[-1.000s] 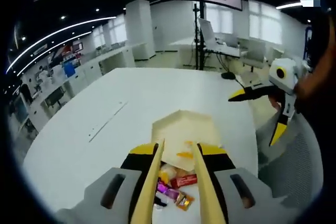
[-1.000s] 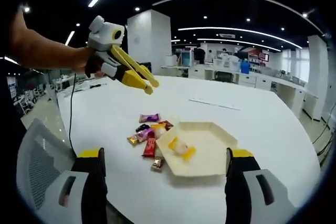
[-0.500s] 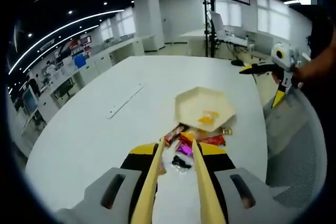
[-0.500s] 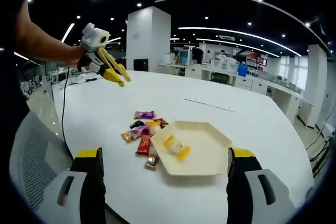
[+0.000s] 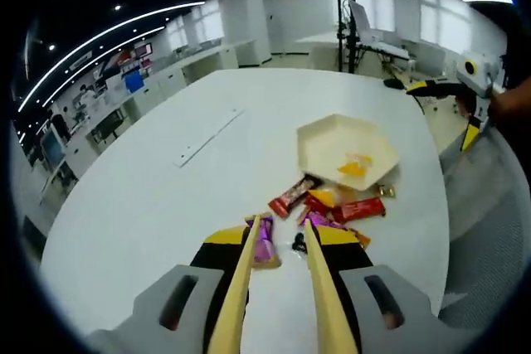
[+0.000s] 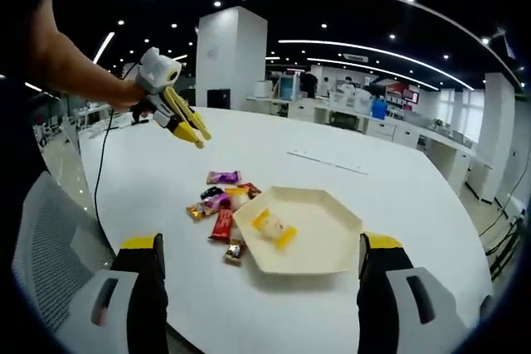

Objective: Place the target food into the container with the food tongs after gripping and lifting it, then release it inside without dropping or visibly crushing the food.

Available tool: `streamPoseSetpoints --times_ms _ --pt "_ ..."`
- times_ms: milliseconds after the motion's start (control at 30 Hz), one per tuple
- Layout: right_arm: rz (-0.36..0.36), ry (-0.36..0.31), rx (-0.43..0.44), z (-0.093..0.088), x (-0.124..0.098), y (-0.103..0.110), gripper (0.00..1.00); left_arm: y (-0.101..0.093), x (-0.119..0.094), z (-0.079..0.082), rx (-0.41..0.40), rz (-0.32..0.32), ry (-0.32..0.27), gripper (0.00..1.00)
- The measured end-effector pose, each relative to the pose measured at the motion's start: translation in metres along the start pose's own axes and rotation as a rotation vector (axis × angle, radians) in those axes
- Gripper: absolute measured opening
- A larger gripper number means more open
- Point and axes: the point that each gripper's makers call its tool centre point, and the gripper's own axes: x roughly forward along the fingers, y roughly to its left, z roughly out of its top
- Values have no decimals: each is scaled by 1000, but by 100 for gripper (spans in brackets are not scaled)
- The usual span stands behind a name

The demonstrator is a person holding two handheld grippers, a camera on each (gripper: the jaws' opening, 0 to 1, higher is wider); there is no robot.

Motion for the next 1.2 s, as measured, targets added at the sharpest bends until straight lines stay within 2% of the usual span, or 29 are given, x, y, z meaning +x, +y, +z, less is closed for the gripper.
streamPoseSetpoints --times_ms 200,267,367,433,633,733,800,833,967,1067,1200 --pt "-9 2 1 -1 0 -2 95 10 25 -15 -4 7 38 26" --pt "-12 -2 6 0 0 -3 95 13 34 -24 -3 11 61 26" --pt "-18 -2 19 0 0 -5 95 22 44 -38 -1 56 88 26" --pt "-22 -3 22 0 0 -5 94 27 53 -41 12 76 80 26" --pt "-21 4 27 -2 0 -6 94 32 69 -55 -26 60 103 25" --pt "-21 8 29 -2 1 -6 93 34 72 -53 -70 41 84 25" --pt "-23 16 29 -4 1 -7 93 37 73 -52 -56 45 80 25" --pt "-23 16 30 -4 1 -7 93 37 74 -50 -89 35 74 25" --pt "-23 22 32 -5 2 -7 93 33 76 -45 -101 11 54 25" --pt "-20 28 32 -6 2 -6 93 34 75 -40 -108 18 45 25" --pt "-22 27 31 -6 2 -7 93 31 80 -43 -126 6 73 25"
